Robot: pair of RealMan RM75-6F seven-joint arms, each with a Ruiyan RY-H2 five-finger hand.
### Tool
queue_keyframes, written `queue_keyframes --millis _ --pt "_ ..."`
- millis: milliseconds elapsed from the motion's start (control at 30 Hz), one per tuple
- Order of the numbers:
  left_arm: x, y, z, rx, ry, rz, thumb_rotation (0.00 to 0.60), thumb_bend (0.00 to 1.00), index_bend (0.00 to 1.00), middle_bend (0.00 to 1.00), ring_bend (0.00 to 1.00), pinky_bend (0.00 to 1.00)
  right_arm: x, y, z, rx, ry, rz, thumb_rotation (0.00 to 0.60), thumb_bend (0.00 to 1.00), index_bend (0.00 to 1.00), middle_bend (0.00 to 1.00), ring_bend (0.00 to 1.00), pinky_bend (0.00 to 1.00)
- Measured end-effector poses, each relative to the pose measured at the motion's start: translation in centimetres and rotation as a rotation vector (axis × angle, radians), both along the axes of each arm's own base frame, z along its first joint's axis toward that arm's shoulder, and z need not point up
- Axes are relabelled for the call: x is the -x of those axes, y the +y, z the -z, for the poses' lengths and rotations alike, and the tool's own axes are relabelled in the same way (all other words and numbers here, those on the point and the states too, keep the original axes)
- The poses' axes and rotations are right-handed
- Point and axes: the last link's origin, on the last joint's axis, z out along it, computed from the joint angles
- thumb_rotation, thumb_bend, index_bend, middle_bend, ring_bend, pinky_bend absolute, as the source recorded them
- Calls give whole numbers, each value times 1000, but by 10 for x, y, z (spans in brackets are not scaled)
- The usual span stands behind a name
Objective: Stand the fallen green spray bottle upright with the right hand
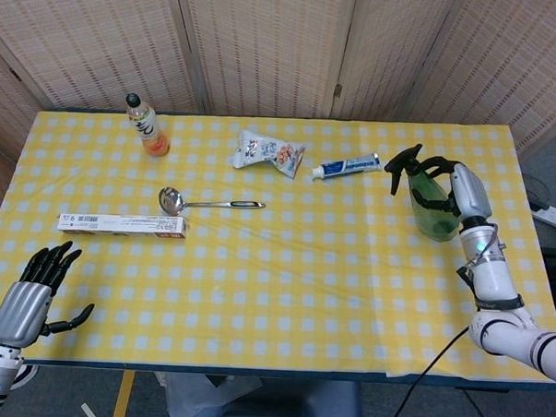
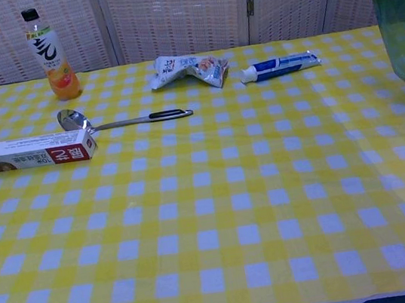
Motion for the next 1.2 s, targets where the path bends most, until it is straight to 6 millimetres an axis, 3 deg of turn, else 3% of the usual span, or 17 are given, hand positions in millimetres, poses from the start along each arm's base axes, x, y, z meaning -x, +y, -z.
queue_keyframes --millis 133,400,867,967,1200 --pt "-1 0 1 4 1 4 242 331 0 0 0 0 2 13 11 72 -150 -46 600 381 716 393 415 205" --pt "0 0 -1 0 -2 -3 246 331 0 0 0 0 1 33 55 171 -503 -136 600 381 716 393 415 209" --pt "4 -2 -6 -5 -11 -14 247 331 0 0 0 0 11 25 96 198 -699 -118 600 381 700 368 415 209" --pt "5 -2 -6 -7 -11 -20 246 331 0 0 0 0 14 21 105 180 -676 -103 600 380 579 318 388 206" --pt "4 -1 -6 -6 -8 -19 249 331 0 0 0 0 7 19 108 140 -591 -148 600 381 51 170 301 148"
